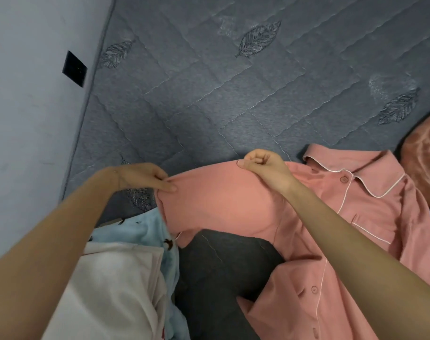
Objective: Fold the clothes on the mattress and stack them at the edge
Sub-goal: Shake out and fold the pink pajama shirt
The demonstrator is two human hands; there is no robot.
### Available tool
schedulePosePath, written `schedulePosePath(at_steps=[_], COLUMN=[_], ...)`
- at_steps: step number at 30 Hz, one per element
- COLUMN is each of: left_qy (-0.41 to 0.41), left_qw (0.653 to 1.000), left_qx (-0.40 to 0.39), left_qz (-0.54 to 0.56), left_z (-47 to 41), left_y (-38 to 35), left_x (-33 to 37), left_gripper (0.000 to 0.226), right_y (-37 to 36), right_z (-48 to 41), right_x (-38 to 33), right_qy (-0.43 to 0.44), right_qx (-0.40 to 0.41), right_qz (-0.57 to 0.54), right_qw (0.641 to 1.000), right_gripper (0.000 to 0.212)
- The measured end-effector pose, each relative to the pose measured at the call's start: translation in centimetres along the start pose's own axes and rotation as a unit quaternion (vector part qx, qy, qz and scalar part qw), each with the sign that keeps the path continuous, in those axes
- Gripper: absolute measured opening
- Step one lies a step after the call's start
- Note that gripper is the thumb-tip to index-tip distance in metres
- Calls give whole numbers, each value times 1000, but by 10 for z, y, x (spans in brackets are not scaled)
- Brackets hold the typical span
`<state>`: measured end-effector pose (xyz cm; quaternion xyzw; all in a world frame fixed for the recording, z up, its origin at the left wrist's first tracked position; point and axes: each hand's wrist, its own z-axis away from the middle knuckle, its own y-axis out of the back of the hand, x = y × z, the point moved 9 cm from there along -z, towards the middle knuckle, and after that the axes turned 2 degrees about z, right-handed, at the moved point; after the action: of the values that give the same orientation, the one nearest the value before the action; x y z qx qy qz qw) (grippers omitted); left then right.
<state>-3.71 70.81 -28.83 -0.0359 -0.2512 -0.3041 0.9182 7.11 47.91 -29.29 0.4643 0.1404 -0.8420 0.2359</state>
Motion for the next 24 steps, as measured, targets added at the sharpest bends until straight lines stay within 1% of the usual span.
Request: schedulePosePath(at_steps=[2, 3, 4, 5, 6, 7, 8, 9, 10, 11, 12, 13, 14, 15, 17, 19, 20, 22, 24], left_qy=[-31, -50, -70, -86, -94, -91, -80, -62, -42, -19, 1, 10, 8, -4, -66, -126, -140, -137, -115], left_qw=[998, 996, 994, 991, 990, 991, 995, 996, 988, 970, 949, 937, 934, 940, 959, 957, 951, 943, 942], left_qx=[49, 59, 60, 50, 34, 27, 37, 65, 108, 160, 212, 256, 287, 300, 275, 248, 251, 279, 294], left_qz=[17, 39, 66, 85, 101, 92, 51, -20, -104, -184, -233, -237, -212, -165, -33, 85, 112, 120, 111], left_z=[9, 13, 15, 16, 14, 11, 6, 0, -5, -7, -7, -5, -3, -2, 3, 15, 22, 33, 37], left_y=[21, 26, 28, 27, 22, 18, 17, 21, 28, 38, 49, 59, 67, 72, 73, 75, 80, 94, 104], left_x=[0, 2, 5, 6, 8, 5, 0, -9, -16, -23, -28, -33, -39, -44, -48, -46, -47, -55, -66], left_gripper=[44, 52, 54, 50, 38, 23, 12, 13, 17, 16, 14, 14, 15, 17, 22, 22, 18, 10, 14], right_y=[4, 5, 6, 8, 11, 14, 18, 20, 21, 21, 19, 18, 16, 14, 12, 12, 14, 14, 11], right_z=[-2, -4, -5, -7, -9, -9, -10, -10, -9, -8, -8, -7, -7, -7, -9, -11, -12, -14, -16], right_x=[-3, -6, -9, -12, -13, -12, -12, -11, -10, -9, -7, -4, -2, 0, 2, 1, 1, 1, 2], right_qy=[12, 21, 30, 37, 39, 38, 36, 35, 34, 33, 32, 29, 26, 25, 24, 26, 26, 29, 33], right_qx=[49, 71, 90, 107, 125, 142, 154, 158, 155, 148, 140, 136, 135, 136, 146, 161, 169, 178, 174], right_qz=[1, 3, 0, -12, -33, -56, -74, -77, -66, -46, -29, -15, 0, 15, 30, 32, 35, 39, 50], right_qw=[999, 997, 996, 994, 991, 988, 985, 984, 985, 987, 989, 990, 990, 990, 989, 986, 985, 983, 983], right_gripper=[22, 24, 26, 28, 29, 29, 28, 27, 26, 26, 26, 26, 26, 26, 27, 27, 27, 27, 27])
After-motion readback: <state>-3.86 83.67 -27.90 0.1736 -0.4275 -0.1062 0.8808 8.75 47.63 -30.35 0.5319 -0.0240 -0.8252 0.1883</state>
